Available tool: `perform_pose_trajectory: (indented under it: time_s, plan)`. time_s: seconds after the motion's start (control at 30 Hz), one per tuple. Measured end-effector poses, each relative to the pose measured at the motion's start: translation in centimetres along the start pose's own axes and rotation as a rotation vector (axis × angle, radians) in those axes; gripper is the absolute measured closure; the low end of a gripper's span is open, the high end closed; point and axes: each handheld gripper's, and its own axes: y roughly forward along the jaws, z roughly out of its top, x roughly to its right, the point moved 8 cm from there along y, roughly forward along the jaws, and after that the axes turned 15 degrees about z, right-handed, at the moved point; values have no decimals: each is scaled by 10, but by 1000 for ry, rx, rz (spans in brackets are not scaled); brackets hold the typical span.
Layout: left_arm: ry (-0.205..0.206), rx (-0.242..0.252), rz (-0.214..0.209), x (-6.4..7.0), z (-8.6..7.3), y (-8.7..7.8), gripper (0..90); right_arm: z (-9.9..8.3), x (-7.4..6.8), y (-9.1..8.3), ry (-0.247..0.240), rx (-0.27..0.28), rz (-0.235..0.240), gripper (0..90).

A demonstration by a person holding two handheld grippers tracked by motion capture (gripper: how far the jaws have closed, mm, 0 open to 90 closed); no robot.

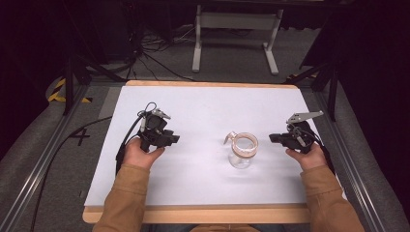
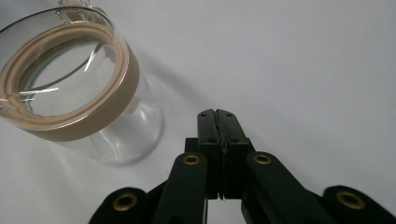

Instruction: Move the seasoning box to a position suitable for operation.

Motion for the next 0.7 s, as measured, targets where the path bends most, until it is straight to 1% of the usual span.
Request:
perform_pose_trajectory:
  time_s: [0.07,0.1,0.2,0.23,0.3,0.33,0.37,0.43,0.47,0.53,0.6,0.7]
  plan:
    - [5,3,0,0,0,-1,640,0,0,1,-4,-1,-1,894]
    - [-2,10,1,0,1,-2,638,0,-1,1,-8,3,4,894]
    - [4,23,2,2,3,-5,632,1,-1,1,-15,9,13,894]
    - [9,28,9,1,3,-7,625,1,-2,2,-17,16,24,894]
    - [10,33,2,3,2,-9,610,1,-2,3,-27,17,44,894]
    - [18,42,-1,4,2,-11,603,1,-2,5,-28,21,52,894]
    - [25,56,-2,5,3,-13,599,2,-3,7,-30,28,70,894]
    - [28,63,-7,7,2,-16,597,3,-4,11,-30,36,100,894]
    - [39,69,-3,6,2,-18,594,3,-3,16,-37,30,106,894]
    - [28,76,-4,7,1,-20,590,2,-3,24,-40,21,120,894]
    - [34,84,3,5,0,-22,589,2,-4,32,-43,16,135,894]
    - [17,80,7,4,-3,-23,587,2,-4,41,-52,6,142,894]
